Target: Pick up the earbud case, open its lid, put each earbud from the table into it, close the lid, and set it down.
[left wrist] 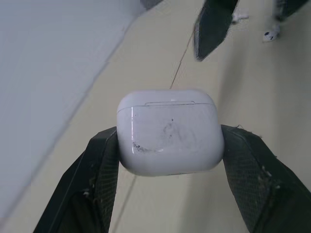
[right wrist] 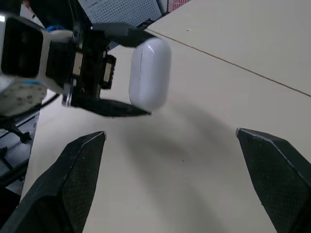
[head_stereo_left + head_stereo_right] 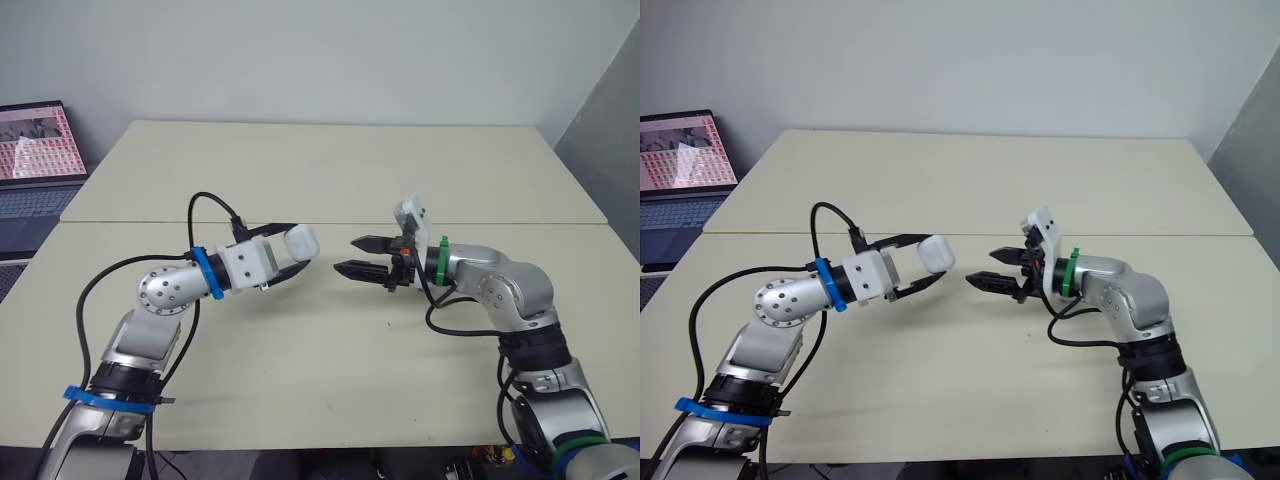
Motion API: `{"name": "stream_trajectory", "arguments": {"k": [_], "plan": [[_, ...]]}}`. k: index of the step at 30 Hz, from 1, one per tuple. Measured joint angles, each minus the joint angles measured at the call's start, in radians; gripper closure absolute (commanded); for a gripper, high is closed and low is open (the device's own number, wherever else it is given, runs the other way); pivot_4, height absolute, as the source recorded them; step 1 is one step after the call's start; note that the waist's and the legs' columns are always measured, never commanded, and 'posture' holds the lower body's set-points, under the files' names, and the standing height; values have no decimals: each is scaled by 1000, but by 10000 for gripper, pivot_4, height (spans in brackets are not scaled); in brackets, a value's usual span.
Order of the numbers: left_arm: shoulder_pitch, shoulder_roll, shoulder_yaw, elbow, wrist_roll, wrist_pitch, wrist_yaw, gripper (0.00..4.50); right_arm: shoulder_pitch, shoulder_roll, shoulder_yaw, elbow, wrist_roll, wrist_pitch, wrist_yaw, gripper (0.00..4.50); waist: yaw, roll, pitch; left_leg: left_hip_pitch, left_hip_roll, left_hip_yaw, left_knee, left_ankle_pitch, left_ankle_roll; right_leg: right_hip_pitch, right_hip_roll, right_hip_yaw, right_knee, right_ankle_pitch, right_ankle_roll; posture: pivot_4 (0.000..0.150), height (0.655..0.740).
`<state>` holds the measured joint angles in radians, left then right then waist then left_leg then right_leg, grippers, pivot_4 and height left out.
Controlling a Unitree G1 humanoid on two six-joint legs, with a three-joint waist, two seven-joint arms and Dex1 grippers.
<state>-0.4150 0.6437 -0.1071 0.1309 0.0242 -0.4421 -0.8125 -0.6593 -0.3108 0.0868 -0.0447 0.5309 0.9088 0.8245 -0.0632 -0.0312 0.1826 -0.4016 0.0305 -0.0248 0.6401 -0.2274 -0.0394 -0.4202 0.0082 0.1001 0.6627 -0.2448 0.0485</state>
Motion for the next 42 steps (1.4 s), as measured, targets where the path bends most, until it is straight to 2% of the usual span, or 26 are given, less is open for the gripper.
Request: {"name": "stream_trajectory", "arguments": {"k": [5,12,15,23,24,28,30,33,34,37,40,42], "plan": [[-47,-29,-42,110,78,-206,38,17365,-29,83,10,37,0,9,-63,0,5,0,0,-4,0,-1,1,0,0,-2,0,-1,0,0,0,1500,7400],[-74,-36,-43,157,106,-312,83,17365,-33,107,12,48,0,21,-89,0,5,0,0,-4,0,-2,3,0,0,-2,0,-1,1,0,2,1500,7400],[-77,-37,-44,158,107,-329,85,17365,-33,118,12,62,0,22,-100,6152,5,0,0,-4,0,-2,3,0,0,-1,0,-2,1,0,2,1500,7400],[-81,-49,-45,170,111,-328,103,17365,-33,123,22,76,6,21,-91,35290,5,0,0,-4,0,-3,3,0,0,-2,0,-2,1,0,2,1500,7400],[-81,-50,-47,175,111,-328,103,17365,-33,122,25,76,4,20,-88,36916,5,0,0,-4,0,-3,3,0,0,-1,0,-2,1,0,2,1500,7400],[-82,-50,-48,176,110,-327,101,17365,-33,122,25,78,4,18,-87,36897,5,0,0,-4,0,-3,3,0,0,-1,0,-2,1,0,2,1500,7400],[-82,-50,-49,177,103,-322,96,9881,-34,124,24,83,4,18,-87,36897,5,0,0,-4,0,-3,3,0,0,-1,0,-2,1,0,2,1500,7400],[-76,-52,-58,160,72,-306,72,969,-41,123,4,111,-1,11,-113,36897,5,0,0,-4,0,-2,3,0,0,-1,0,-2,1,0,2,1500,7400],[-68,-52,-59,146,53,-282,60,0,-41,119,-5,114,-2,4,-120,36897,5,0,0,-4,0,-2,3,0,0,-1,0,-2,1,0,2,1500,7400],[-48,-44,-59,76,-32,-123,6,0,-41,94,-4,122,-53,-64,-150,36897,4,0,0,-4,0,-3,3,0,0,-1,0,-2,1,-1,3,1500,7400],[-36,5,-52,-29,-162,164,-73,0,-39,-2,76,161,-221,-245,-168,36897,-1,0,0,-4,0,-2,3,0,0,-2,0,-2,1,-2,6,1500,7400],[-46,45,-35,-59,-222,312,-123,4008,-31,-52,137,185,-323,-371,-164,36898,-4,0,0,-4,0,-2,3,0,0,-2,1,-2,1,-2,6,1500,7400]]}}
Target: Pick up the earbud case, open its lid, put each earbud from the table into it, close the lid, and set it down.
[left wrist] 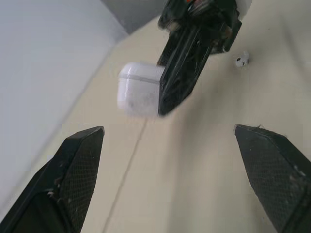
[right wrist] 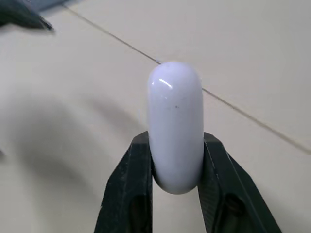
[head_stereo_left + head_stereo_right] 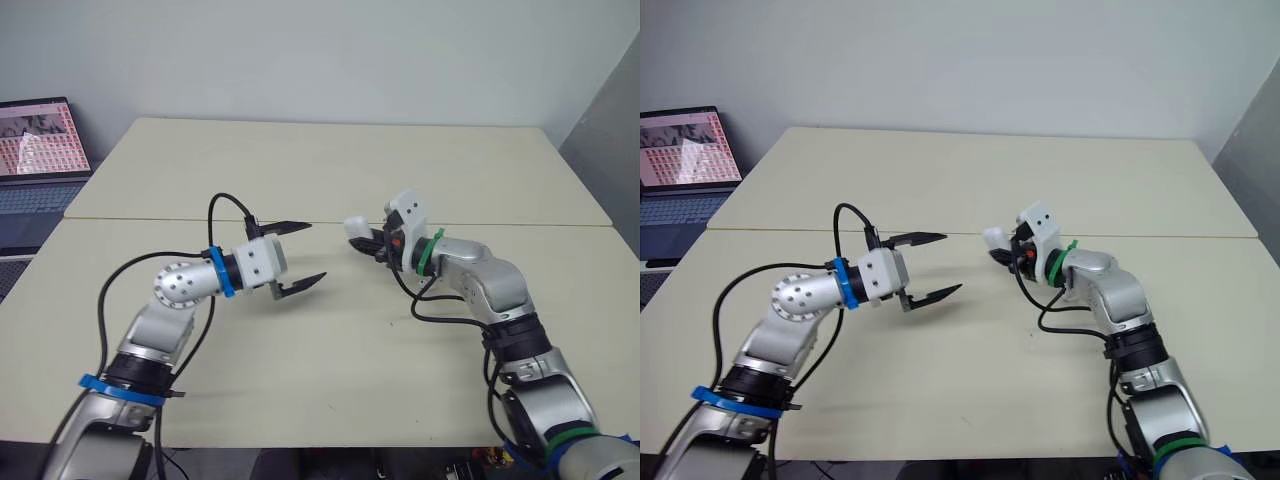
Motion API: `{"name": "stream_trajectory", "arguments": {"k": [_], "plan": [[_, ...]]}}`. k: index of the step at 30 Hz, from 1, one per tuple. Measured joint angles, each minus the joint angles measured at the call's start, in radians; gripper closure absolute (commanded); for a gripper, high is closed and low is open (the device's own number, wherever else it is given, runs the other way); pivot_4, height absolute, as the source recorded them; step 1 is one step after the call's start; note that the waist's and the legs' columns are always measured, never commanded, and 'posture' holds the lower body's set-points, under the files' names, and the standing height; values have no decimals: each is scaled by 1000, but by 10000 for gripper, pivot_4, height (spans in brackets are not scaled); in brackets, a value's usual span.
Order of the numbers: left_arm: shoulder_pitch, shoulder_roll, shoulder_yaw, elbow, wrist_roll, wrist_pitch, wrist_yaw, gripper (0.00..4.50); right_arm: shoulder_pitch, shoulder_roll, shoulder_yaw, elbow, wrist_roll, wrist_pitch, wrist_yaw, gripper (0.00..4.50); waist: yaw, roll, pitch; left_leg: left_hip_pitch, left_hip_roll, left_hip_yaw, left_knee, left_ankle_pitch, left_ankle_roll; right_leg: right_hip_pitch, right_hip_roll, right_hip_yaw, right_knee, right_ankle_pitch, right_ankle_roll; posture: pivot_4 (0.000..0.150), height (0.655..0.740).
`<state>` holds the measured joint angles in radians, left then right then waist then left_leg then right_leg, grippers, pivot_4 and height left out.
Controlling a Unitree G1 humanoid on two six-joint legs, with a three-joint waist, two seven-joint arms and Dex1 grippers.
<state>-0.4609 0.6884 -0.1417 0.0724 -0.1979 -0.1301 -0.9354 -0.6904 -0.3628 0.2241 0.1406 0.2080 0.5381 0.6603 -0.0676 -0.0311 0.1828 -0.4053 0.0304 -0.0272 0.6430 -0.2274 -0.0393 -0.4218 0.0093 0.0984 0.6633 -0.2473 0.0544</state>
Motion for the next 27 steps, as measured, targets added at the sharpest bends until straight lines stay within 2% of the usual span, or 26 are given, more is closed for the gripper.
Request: {"name": "stream_trajectory", "arguments": {"k": [3,9,20,23,27], "plan": [[-33,16,2,-5,-35,106,-56,12156,6,-8,71,2,-80,-124,34,36898,-4,0,0,0,1,0,0,0,0,0,1,0,0,0,0,1500,7400],[-100,13,-18,28,20,103,-107,12435,5,-23,194,-19,-221,-301,92,36897,-7,0,0,0,1,0,0,0,0,0,1,1,0,0,0,1500,7400],[-154,-35,-53,104,130,1,-127,12435,-25,-7,253,-23,-369,-433,127,36897,-6,0,0,0,1,0,1,0,0,0,1,1,1,0,0,1500,7400],[-169,-42,-64,122,153,-19,-128,17824,-32,-3,255,-29,-386,-445,129,36898,-4,0,0,0,1,0,1,0,0,0,1,1,0,0,-1,1500,7400],[-173,-42,-81,142,176,-57,-148,31587,-32,-2,251,-29,-396,-445,130,36898,-4,0,0,0,1,0,1,0,0,0,1,1,1,3,-5,1500,7400]]}}
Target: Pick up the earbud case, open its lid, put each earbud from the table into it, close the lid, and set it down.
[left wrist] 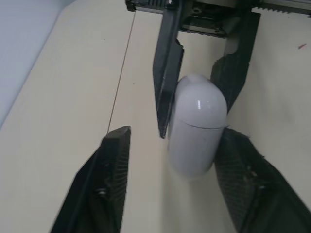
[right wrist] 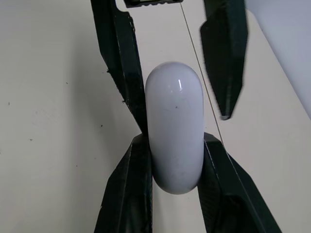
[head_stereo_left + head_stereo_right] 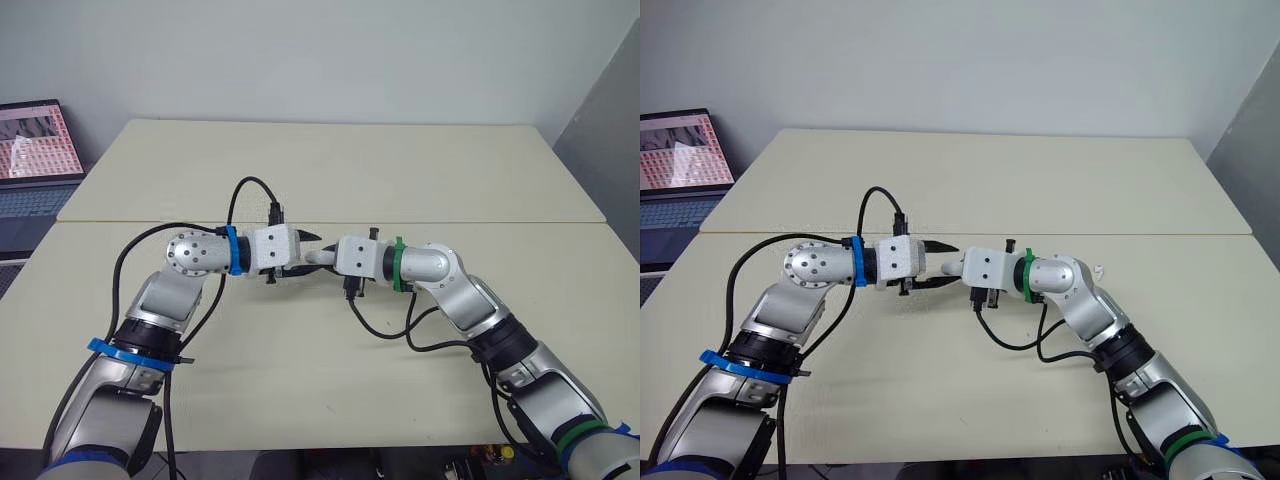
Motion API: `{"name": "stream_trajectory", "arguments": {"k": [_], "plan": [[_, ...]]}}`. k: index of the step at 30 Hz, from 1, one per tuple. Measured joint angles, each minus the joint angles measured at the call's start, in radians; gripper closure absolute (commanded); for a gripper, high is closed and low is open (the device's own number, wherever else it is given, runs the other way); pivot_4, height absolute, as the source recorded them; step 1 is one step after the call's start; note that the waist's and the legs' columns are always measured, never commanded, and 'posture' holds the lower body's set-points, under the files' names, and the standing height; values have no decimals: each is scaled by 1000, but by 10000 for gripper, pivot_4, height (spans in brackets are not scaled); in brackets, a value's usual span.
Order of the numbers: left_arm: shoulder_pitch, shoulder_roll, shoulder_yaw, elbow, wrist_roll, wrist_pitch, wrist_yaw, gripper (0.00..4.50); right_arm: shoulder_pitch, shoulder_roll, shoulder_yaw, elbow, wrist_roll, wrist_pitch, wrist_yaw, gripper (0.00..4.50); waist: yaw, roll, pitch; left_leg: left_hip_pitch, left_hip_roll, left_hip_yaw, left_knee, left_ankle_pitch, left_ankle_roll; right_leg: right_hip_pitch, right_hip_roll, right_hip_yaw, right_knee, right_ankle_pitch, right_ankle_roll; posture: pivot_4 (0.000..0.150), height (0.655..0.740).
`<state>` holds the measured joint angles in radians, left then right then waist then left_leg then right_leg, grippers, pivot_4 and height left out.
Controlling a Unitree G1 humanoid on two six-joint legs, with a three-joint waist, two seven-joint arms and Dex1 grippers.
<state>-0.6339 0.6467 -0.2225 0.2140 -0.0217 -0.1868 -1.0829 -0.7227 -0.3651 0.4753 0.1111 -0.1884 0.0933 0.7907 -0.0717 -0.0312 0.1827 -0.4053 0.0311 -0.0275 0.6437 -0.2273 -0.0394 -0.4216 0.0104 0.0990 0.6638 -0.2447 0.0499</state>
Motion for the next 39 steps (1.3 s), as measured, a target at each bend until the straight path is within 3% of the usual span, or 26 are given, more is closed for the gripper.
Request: {"name": "stream_trajectory", "arguments": {"k": [2,9,15,19,26,39], "plan": [[-2,0,-10,10,12,-21,-7,37477,0,1,-2,0,-7,0,5,36898,0,0,0,0,0,0,0,0,0,0,0,0,0,0,0,1500,7400],[-10,-5,-10,29,22,-46,-16,37481,0,10,-6,0,-23,1,16,36898,0,0,0,0,0,0,0,0,0,0,0,0,0,0,0,1500,7400],[-8,-33,27,21,-87,99,-42,37481,13,39,-61,-11,39,31,24,16156,-2,0,0,0,0,0,1,0,0,0,0,0,1,0,0,1500,7400],[0,-35,92,10,-232,318,-73,37481,75,22,-134,-90,127,102,39,1386,-1,0,0,0,0,-2,1,0,0,0,0,-1,1,-1,1,1500,7400],[2,-29,162,-73,-403,607,-89,37481,110,27,-251,-198,254,292,12,609,-1,0,0,1,0,-2,1,0,0,1,0,-1,2,-2,4,1500,7400],[53,-5,166,-128,-401,637,-91,37481,69,112,-331,-191,408,469,-57,609,-2,0,0,1,0,-1,1,0,0,1,0,0,1,-2,3,1500,7400]]}}
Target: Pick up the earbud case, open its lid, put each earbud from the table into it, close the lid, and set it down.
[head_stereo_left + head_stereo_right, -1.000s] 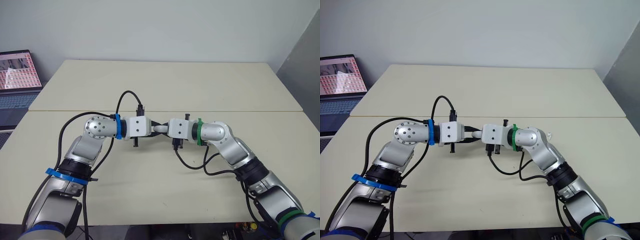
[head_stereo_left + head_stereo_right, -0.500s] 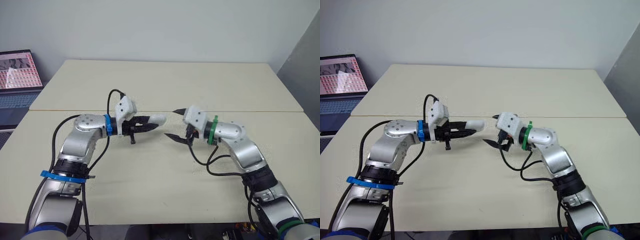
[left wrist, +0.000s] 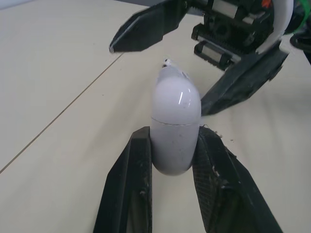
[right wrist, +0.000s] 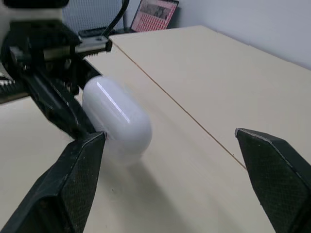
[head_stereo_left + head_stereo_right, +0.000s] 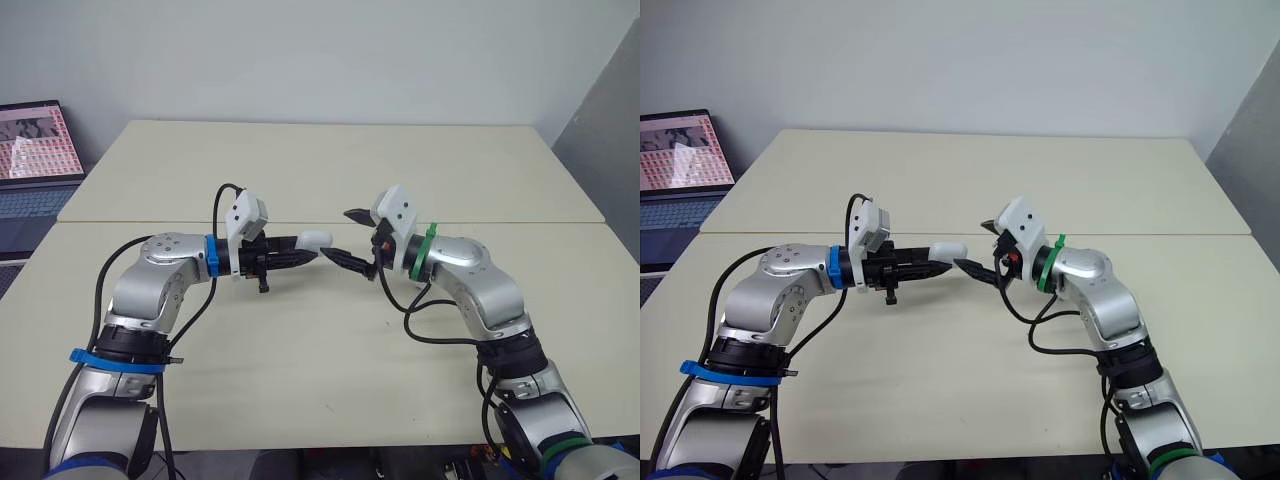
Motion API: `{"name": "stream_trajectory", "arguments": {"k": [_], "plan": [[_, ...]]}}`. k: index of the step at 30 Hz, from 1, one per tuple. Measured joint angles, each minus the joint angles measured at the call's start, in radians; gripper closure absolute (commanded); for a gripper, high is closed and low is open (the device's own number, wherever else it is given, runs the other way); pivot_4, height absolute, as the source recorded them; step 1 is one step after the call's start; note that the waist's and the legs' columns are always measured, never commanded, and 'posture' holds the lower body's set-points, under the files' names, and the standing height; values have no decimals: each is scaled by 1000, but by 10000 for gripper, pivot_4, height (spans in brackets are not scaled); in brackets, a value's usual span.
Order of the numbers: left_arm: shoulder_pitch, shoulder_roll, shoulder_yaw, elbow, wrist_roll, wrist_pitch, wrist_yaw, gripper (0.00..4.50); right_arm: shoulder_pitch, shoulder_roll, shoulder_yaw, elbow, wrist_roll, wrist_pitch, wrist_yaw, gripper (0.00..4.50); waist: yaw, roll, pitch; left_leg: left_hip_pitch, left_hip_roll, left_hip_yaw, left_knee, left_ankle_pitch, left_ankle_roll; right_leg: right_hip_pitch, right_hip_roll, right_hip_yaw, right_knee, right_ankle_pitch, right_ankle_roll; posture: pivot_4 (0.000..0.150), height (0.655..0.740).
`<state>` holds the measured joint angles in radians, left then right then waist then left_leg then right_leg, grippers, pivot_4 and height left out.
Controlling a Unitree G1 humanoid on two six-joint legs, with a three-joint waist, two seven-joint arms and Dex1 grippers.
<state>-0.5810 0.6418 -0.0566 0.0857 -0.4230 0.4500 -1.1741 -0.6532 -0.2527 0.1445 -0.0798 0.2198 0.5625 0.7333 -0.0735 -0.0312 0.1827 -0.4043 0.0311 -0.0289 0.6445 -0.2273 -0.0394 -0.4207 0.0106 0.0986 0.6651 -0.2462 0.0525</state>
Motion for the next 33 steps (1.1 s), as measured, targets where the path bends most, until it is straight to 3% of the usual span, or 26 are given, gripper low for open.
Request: {"name": "stream_trajectory", "arguments": {"k": [9,16,24,27,33], "plan": [[28,-29,-23,-18,0,-1,6,37481,-33,-23,-95,17,74,102,-58,609,0,0,0,0,0,0,0,0,0,0,0,0,0,0,0,1500,7400],[110,-116,29,-39,21,-50,192,37481,138,-275,-58,56,-9,46,9,609,17,0,0,-2,-2,1,-1,0,0,0,-2,1,-2,0,0,1500,7400],[195,-159,24,-163,25,-48,287,37481,239,-372,0,85,-67,-7,76,609,11,0,0,3,-1,3,0,0,0,3,-1,2,-1,0,2,1500,7400],[207,-156,26,-169,25,-45,297,37481,237,-386,7,112,-82,-9,100,6382,11,0,0,5,-1,3,1,0,0,4,-1,2,-1,0,3,1500,7400],[212,-146,30,-169,25,-46,310,37481,224,-384,15,135,-81,-22,122,26969,14,-1,0,4,-1,3,1,0,0,6,-1,2,-2,0,3,1500,7400]]}}
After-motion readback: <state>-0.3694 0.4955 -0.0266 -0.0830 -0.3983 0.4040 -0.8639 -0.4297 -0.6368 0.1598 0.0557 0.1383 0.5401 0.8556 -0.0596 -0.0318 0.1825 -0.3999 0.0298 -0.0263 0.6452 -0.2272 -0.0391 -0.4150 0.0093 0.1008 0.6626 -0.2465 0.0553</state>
